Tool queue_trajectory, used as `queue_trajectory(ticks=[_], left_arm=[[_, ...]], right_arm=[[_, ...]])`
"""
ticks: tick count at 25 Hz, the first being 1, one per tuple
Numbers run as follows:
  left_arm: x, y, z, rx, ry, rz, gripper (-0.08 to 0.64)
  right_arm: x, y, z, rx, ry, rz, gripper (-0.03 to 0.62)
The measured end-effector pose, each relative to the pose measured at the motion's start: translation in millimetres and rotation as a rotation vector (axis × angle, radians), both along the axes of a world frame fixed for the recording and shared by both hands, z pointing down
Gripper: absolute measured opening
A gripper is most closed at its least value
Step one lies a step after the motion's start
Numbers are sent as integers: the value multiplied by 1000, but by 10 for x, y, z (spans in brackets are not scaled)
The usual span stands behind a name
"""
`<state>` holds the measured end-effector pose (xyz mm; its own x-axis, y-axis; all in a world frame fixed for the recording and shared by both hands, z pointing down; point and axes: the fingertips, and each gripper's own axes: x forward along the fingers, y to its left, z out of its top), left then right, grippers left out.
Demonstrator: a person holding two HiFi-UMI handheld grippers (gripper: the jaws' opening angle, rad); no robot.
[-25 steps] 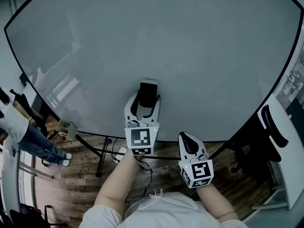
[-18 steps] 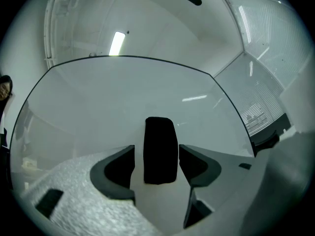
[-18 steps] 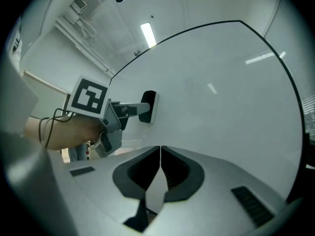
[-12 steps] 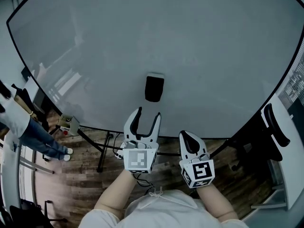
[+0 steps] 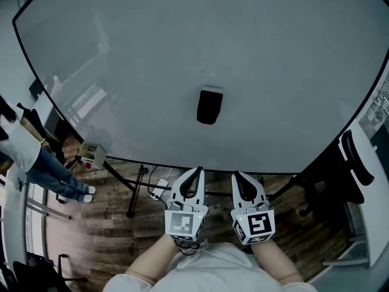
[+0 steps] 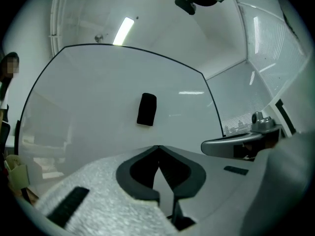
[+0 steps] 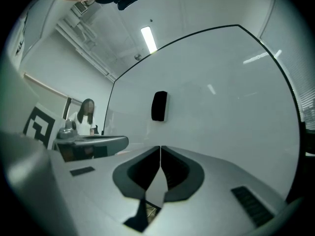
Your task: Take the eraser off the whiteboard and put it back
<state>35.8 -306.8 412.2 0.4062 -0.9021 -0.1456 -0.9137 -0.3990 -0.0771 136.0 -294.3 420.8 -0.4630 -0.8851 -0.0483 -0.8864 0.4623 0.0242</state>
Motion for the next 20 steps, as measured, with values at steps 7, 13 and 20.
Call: queue_trajectory(ticks=[7, 13, 20], left_arm=[[-104, 54, 26, 7, -24, 13, 15], [-113, 53, -44, 16, -27, 27, 15], [-164, 65, -159, 32, -12, 23, 15]], right_arm=[[-116, 74, -37, 27, 8, 4, 28], [-153, 93, -98, 55, 15, 11, 26], [-215, 109, -89, 60, 30, 9, 26]])
